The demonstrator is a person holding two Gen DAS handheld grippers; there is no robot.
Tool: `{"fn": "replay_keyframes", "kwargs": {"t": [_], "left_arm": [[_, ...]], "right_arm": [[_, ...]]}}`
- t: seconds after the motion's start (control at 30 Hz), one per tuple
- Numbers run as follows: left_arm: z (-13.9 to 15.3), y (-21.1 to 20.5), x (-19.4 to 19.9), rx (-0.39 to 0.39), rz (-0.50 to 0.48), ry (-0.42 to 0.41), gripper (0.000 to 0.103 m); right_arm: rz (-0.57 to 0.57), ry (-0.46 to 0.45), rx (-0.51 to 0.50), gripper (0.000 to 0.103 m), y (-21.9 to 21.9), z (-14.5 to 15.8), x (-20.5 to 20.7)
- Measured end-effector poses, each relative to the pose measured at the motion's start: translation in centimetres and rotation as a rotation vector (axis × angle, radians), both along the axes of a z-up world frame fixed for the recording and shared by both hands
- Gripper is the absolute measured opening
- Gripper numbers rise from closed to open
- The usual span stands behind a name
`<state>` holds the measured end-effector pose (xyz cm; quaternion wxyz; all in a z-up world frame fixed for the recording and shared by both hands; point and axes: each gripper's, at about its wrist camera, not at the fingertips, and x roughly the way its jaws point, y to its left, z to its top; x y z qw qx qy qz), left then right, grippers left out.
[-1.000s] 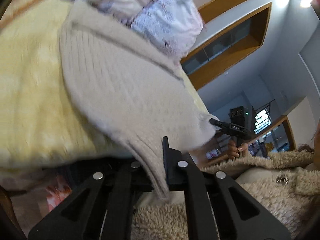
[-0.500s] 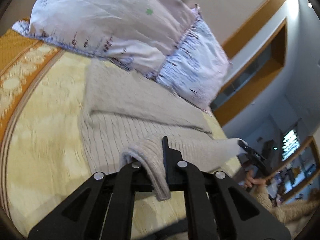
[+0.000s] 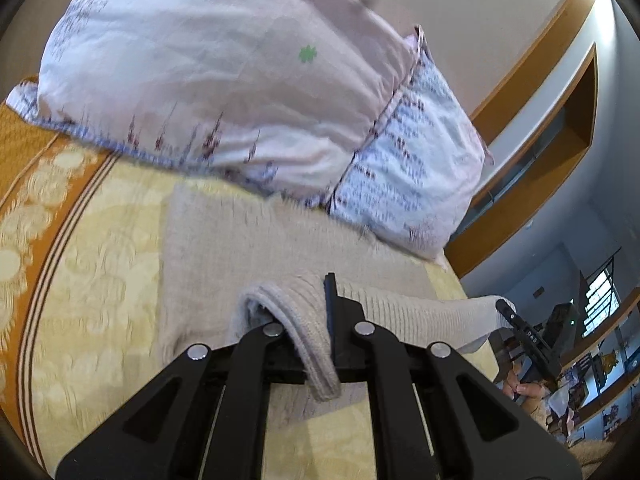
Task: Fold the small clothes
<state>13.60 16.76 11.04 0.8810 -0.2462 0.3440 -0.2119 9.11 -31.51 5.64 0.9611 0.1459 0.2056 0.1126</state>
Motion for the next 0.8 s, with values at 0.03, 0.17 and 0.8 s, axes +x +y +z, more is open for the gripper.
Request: {"fn": "replay_keyframes", "kwargs": {"t": [0.03,0.17,0.8], "left_arm": [[0.4,0.0,0.5,0.001,0.004,-0.013,0.005],[0.7,0.1,3.5,0.001,0.031,-0.032,0.005],[-8.5,0.5,13.9,-0.102,0.155,0.265,0.007]], "right_arm": [[-0.003,-0.008,0.005,0.008,0.0,0.5,0.6],[-0.021,-0.001,0.017,0.008,0.2,0.5,3.8],[-0.121,0.366,0.178,0.012,-0.4,-6.9,17.5]]}}
